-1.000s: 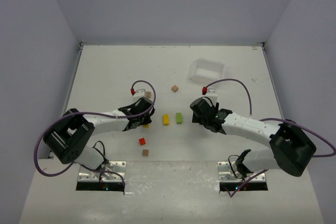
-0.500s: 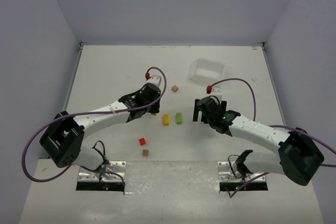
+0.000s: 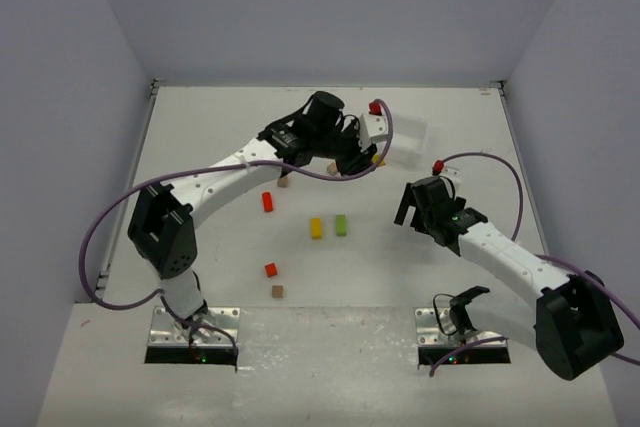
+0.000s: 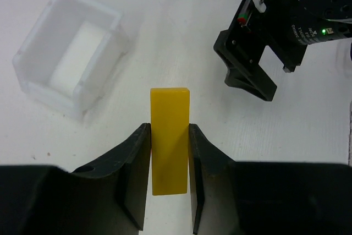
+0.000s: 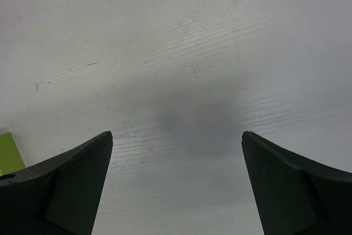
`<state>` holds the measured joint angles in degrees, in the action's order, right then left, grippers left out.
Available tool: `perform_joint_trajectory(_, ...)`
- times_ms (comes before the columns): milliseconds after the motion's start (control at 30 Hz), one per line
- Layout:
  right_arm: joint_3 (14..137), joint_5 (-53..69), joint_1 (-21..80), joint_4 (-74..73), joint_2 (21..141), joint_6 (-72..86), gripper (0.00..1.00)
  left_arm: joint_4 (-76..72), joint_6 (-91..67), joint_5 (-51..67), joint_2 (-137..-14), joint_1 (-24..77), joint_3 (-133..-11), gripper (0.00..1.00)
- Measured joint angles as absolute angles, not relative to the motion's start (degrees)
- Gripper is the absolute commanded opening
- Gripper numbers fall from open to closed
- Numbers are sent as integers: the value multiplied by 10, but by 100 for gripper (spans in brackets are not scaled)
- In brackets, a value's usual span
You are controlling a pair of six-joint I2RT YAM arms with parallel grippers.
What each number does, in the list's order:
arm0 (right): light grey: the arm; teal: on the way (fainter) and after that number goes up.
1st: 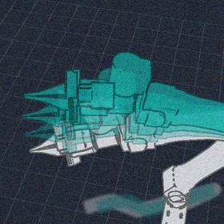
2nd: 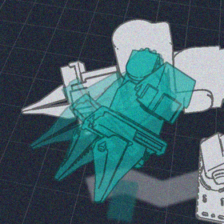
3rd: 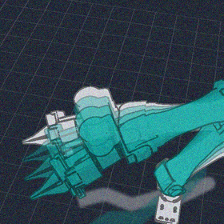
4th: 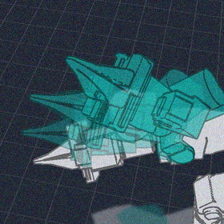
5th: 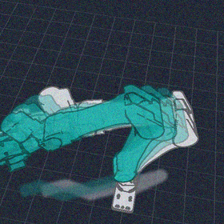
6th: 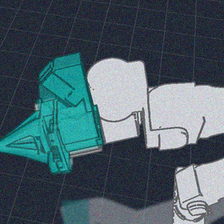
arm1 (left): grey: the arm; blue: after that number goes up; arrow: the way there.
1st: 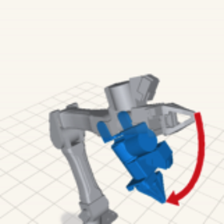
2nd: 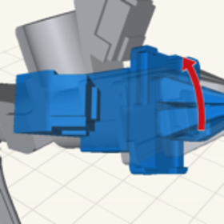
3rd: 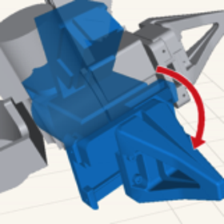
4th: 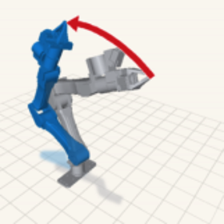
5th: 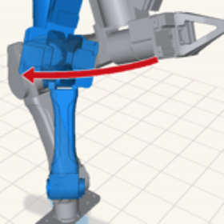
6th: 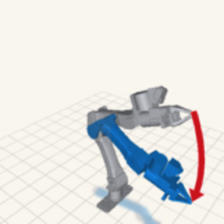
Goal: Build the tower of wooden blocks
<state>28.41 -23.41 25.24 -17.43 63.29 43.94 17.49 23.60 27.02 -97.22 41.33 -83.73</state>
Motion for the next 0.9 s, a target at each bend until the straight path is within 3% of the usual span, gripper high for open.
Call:
perform_joint_trajectory(133,286,-242,241,-207,633,456,99,276,305,298,-1034,413,-953,0)
perform_joint_trajectory(300,295,-260,225,-261,633,477,99,342,338,308,-1045,413,-970,0)
perform_joint_trajectory(700,349,-286,204,-352,666,491,99,298,279,219,-953,414,-690,0)
perform_joint_trajectory(900,365,-302,204,-367,677,491,99,243,260,192,-950,414,-656,0)
